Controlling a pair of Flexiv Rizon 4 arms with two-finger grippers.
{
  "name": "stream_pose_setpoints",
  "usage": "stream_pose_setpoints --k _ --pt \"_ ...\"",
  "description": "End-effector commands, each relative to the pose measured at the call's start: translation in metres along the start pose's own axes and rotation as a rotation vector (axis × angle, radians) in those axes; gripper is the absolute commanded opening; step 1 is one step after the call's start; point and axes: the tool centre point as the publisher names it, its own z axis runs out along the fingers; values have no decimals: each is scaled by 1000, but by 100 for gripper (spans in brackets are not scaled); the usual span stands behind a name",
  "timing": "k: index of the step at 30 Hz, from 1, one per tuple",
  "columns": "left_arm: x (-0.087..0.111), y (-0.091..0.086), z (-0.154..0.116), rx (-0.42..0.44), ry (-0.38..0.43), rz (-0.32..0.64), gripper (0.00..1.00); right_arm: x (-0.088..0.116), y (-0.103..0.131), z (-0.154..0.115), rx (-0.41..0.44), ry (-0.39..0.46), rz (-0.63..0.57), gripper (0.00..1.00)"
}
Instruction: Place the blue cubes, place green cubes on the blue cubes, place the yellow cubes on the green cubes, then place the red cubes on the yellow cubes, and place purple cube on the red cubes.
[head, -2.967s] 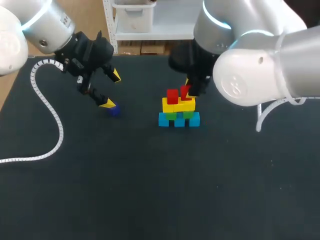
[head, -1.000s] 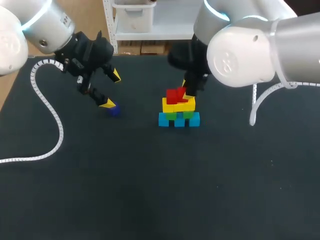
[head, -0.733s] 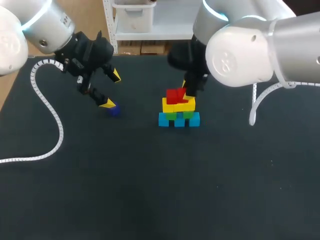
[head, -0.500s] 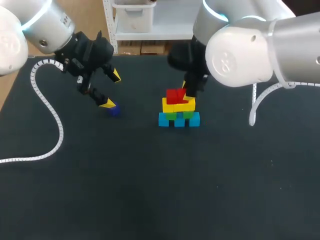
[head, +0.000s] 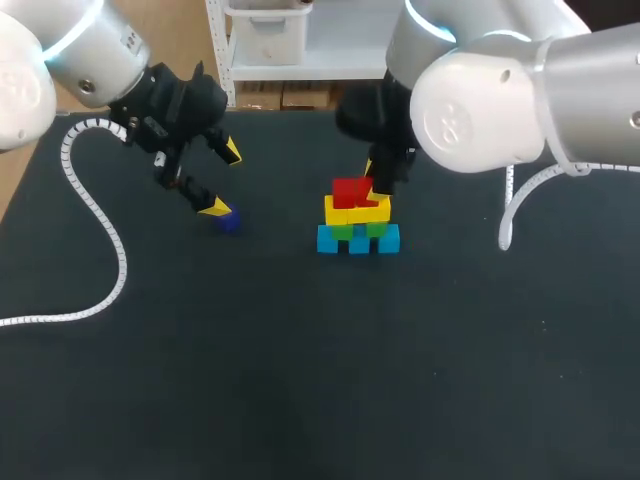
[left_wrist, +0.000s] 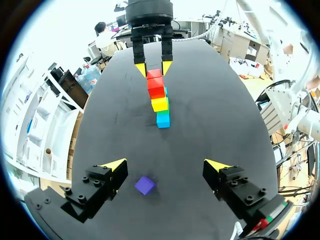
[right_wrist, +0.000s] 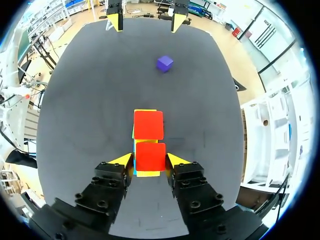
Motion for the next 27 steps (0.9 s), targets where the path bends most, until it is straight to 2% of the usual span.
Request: stream_pose_setpoints --k 1,3,4,5,6,11,16,17,18,20,21,22,27 --pt "1 1 0 1 -2 3 100 0 -1 0 -2 -2 -1 45" --pt "1 1 0 1 -2 3 100 0 -1 0 -2 -5 -3 49" --pt "1 1 0 1 -2 3 100 -1 -2 0 -2 -8 -5 62" --pt "1 1 0 1 -2 3 100 -2 -1 -2 -1 -12 -9 94" --pt "1 1 0 1 -2 3 100 -3 -1 -4 -1 -13 -10 100" --pt "1 1 0 1 -2 3 100 -2 5 -16 4 -37 -14 100" --pt "1 1 0 1 -2 3 100 8 11 -22 -1 -40 -20 100" --pt "1 1 0 1 -2 3 100 10 12 -24 -5 -34 -19 98" --pt "1 1 0 1 -2 3 100 13 12 -26 -5 -29 -18 80" --pt "1 1 0 1 -2 3 100 18 13 -27 1 -17 -13 42" --pt "1 1 0 1 -2 3 100 21 12 -28 1 -11 -9 9" --pt "1 1 0 1 -2 3 100 23 12 -28 7 -8 -9 0" --pt "1 1 0 1 -2 3 100 29 10 -25 9 -3 -2 0"
